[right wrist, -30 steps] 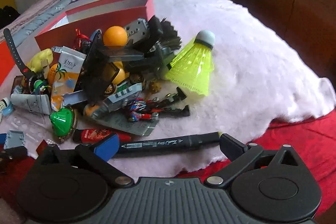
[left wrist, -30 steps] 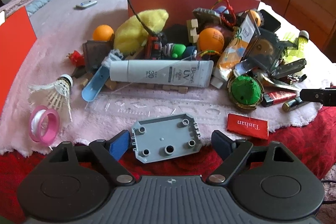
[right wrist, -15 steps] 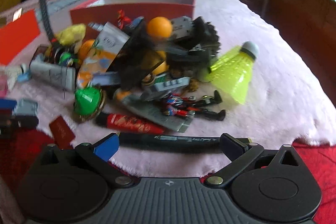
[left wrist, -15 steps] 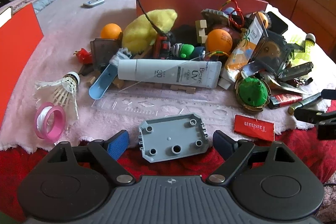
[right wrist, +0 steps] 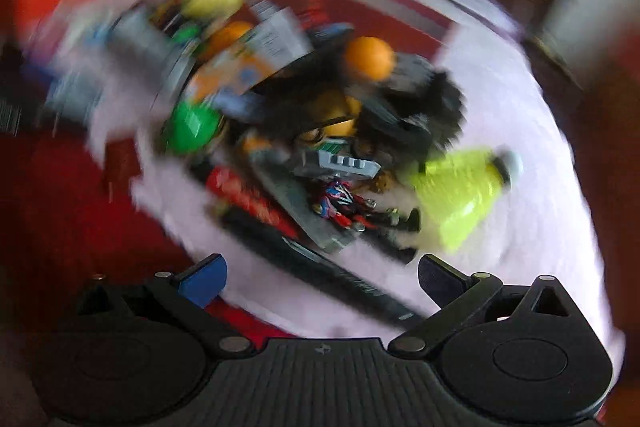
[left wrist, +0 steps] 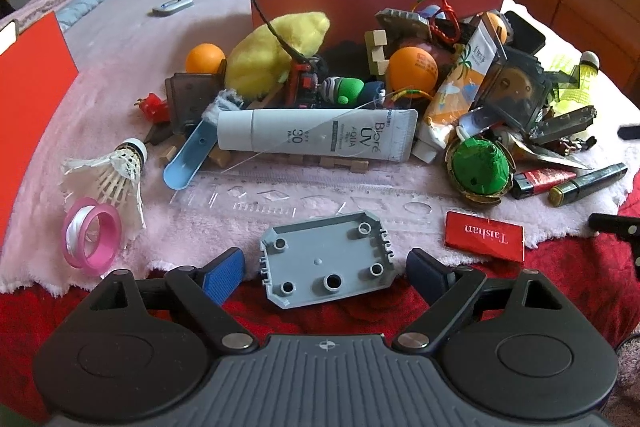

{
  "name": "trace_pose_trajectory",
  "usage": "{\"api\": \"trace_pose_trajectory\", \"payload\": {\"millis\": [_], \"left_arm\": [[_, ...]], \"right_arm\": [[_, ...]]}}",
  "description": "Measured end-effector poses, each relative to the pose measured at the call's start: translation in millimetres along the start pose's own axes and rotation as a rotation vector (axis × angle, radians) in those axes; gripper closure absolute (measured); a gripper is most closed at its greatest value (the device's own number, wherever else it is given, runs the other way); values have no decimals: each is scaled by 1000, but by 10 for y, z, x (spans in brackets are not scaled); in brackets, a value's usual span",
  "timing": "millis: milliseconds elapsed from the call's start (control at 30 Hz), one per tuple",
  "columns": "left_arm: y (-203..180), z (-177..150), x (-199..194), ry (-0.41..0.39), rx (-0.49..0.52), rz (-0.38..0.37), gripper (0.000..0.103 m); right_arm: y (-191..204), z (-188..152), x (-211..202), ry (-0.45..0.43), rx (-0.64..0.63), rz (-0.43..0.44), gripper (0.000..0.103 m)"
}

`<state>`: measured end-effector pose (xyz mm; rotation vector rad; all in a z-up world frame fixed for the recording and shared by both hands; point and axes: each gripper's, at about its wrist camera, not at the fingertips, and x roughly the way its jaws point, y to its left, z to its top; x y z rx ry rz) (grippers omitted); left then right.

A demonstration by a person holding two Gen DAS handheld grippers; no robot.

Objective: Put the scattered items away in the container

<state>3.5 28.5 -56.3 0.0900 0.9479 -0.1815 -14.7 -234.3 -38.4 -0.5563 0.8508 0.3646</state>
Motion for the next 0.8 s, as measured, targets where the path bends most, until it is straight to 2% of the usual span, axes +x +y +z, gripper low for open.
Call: {"api": "trace_pose_trajectory", "payload": {"millis": [67, 167, 200, 233, 267, 333, 433, 600, 800], "left_arm": [[-15, 6, 15, -2, 3, 5, 15], [-19, 13, 44, -5, 6, 9, 15], [-17, 16, 56, -7, 6, 10, 21], [-5, 17, 55, -10, 0, 5, 30], [5, 22, 48, -13, -4, 4, 33], [21, 39, 34, -15, -14, -1, 33], [29, 47, 9, -24, -22, -6, 33], [17, 76, -170, -73, -1, -13, 33], [6, 139, -323, -112, 0, -34, 33]], "right_arm": [[-68, 22, 51, 34, -101, 17, 4], [-201, 83, 196, 106, -68, 115, 12], [-226, 100, 231, 116, -39, 139, 15], [-247, 115, 260, 123, -13, 164, 21], [-254, 117, 261, 116, 1, 188, 27], [-253, 98, 235, 106, 48, 243, 55], [-172, 29, 160, 77, 53, 238, 71], [-50, -13, -4, 21, 64, 203, 86], [51, 49, -260, -95, 154, 223, 86]]}}
